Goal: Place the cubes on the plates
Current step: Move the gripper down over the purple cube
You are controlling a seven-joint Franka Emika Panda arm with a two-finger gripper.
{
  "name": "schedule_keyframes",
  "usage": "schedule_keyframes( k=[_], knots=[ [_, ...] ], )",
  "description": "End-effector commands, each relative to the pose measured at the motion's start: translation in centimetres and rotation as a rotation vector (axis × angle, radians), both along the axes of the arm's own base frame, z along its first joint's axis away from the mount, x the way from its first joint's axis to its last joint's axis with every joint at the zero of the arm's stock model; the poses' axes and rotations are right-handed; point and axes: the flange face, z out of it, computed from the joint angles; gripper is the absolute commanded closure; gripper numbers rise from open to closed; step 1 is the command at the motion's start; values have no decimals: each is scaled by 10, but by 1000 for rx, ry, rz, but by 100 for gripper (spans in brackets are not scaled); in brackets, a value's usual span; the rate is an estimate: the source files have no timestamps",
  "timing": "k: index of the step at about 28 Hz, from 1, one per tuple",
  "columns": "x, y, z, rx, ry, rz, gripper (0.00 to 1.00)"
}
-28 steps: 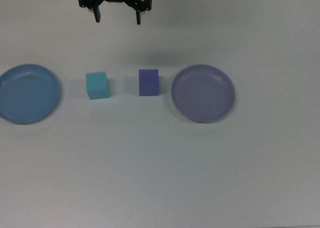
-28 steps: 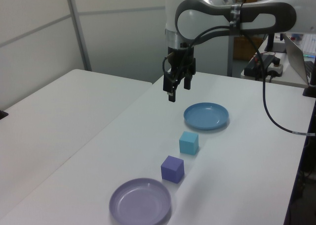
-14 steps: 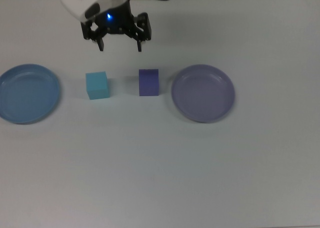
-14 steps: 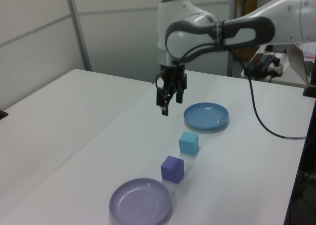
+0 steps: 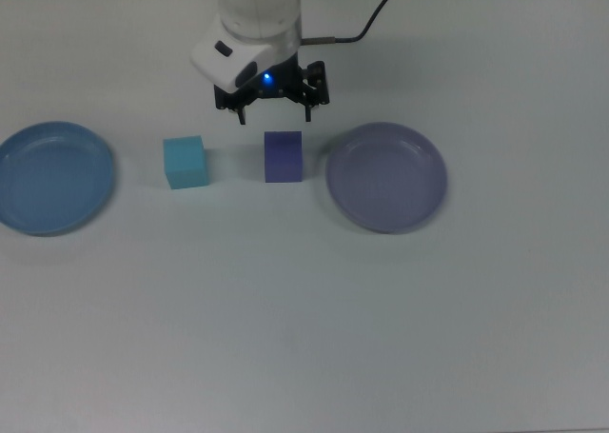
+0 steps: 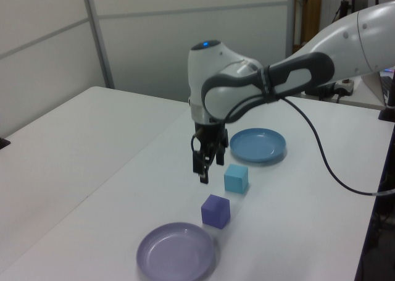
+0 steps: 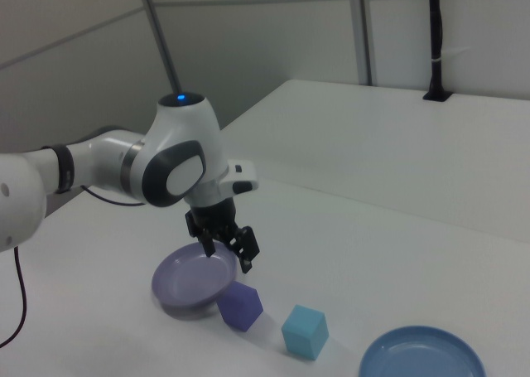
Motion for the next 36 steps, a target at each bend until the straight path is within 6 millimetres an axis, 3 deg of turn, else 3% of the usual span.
schedule_keyframes(
  k=[1, 7, 16, 25, 36],
  knots=[
    [-15, 12, -25, -36, -8, 4, 0],
    [-22, 11, -56, -104, -36, -27, 0],
    [-17, 10, -83, -157, -29, -38, 0],
    [-17, 11, -86, -155, -28, -36, 0],
    [-17, 10, -74, -155, -44, -40, 0]
  ],
)
